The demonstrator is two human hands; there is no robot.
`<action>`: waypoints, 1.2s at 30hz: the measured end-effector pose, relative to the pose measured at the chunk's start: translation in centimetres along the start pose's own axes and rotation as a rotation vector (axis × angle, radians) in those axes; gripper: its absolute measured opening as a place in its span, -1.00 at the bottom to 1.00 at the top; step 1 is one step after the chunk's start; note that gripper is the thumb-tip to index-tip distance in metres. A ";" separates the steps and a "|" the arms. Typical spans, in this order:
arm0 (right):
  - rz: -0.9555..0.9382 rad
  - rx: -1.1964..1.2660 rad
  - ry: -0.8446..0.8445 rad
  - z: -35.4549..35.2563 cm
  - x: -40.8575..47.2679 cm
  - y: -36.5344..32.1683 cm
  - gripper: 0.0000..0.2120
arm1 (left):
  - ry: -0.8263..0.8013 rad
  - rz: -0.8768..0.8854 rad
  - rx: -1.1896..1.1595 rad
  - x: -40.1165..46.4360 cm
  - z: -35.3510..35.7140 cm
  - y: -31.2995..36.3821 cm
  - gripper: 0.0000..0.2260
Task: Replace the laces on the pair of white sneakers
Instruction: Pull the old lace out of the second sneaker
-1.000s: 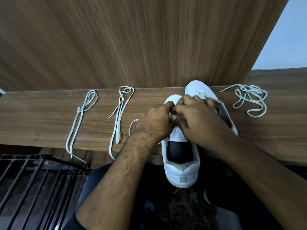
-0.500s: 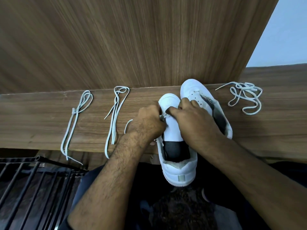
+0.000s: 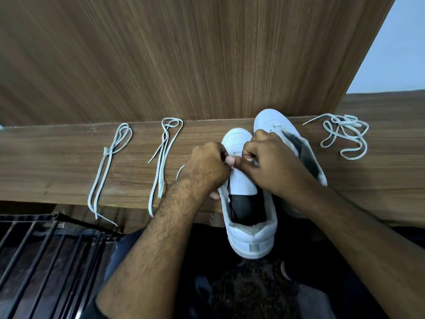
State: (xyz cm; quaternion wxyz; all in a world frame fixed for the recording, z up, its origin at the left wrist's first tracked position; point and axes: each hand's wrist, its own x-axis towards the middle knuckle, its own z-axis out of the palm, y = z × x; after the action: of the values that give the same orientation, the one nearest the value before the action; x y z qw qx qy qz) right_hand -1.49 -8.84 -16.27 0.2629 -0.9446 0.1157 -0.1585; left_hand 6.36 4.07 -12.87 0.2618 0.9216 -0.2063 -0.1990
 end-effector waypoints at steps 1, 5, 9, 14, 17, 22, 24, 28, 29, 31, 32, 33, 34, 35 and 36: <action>-0.011 0.046 0.018 0.0 -0.1 -0.2 -0.44 | 0.005 0.014 0.018 0.0 0.0 -0.1 -0.90; 0.150 0.816 0.012 -0.8 -0.3 -1.8 -0.33 | 0.003 0.000 0.033 0.1 -0.2 -0.5 -0.87; 0.116 0.755 -0.027 -1.9 -0.6 -2.2 -0.51 | -0.001 -0.037 -0.050 0.2 -0.8 -1.1 -0.90; 0.000 -0.160 -0.192 -0.8 -1.2 -1.6 -0.63 | -0.016 -0.018 -0.029 0.3 -0.3 -0.9 -0.86; 0.019 -0.032 -0.172 -0.6 -0.7 -0.7 -0.69 | -0.016 0.007 -0.014 0.2 -0.2 -0.8 -0.86; 0.063 1.062 0.035 -2.5 -0.5 -2.6 -0.67 | -0.028 0.046 -0.050 0.0 -0.4 -1.3 -0.82; 0.176 1.414 0.071 -3.9 -0.4 -3.5 -0.64 | -0.047 0.046 -0.077 0.0 -0.4 -1.4 -0.84; -0.083 0.246 0.256 -3.8 -0.9 -1.6 -0.69 | -0.064 0.041 -0.099 0.2 -0.3 -1.5 -0.86; -0.141 0.029 0.216 -3.2 -1.0 -1.4 -0.76 | -0.066 0.039 -0.109 0.2 -0.3 -1.5 -0.84; -0.157 -0.062 0.029 -2.0 -1.3 -1.2 -0.83 | -0.068 0.042 -0.094 0.2 -0.3 -1.5 -0.80; -0.149 -0.076 -0.053 -1.2 -1.2 -1.1 -0.81 | -0.061 0.056 -0.065 0.1 -0.3 -1.4 -0.79; -0.138 -0.106 -0.097 -0.6 -1.1 -1.0 -0.78 | -0.056 0.066 -0.046 0.0 -0.3 -1.3 -0.79; -0.121 -0.139 -0.111 -0.2 -1.0 -1.0 -0.74 | -0.055 0.072 -0.042 0.0 -0.3 -1.3 -0.80; -0.098 -0.161 -0.117 0.0 -0.9 -1.1 -0.70 | -0.062 0.078 -0.051 -0.1 -0.3 -1.3 -0.82; -0.072 -0.172 -0.126 0.1 -0.8 -1.2 -0.69 | -0.070 0.079 -0.063 -0.1 -0.3 -1.3 -0.86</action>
State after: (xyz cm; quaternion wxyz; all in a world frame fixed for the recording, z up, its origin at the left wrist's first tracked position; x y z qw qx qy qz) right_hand -2.06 -7.56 -15.91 0.1817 -0.9753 0.0781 -0.0979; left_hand 6.77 5.25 -13.36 0.2910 0.8964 -0.2454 -0.2271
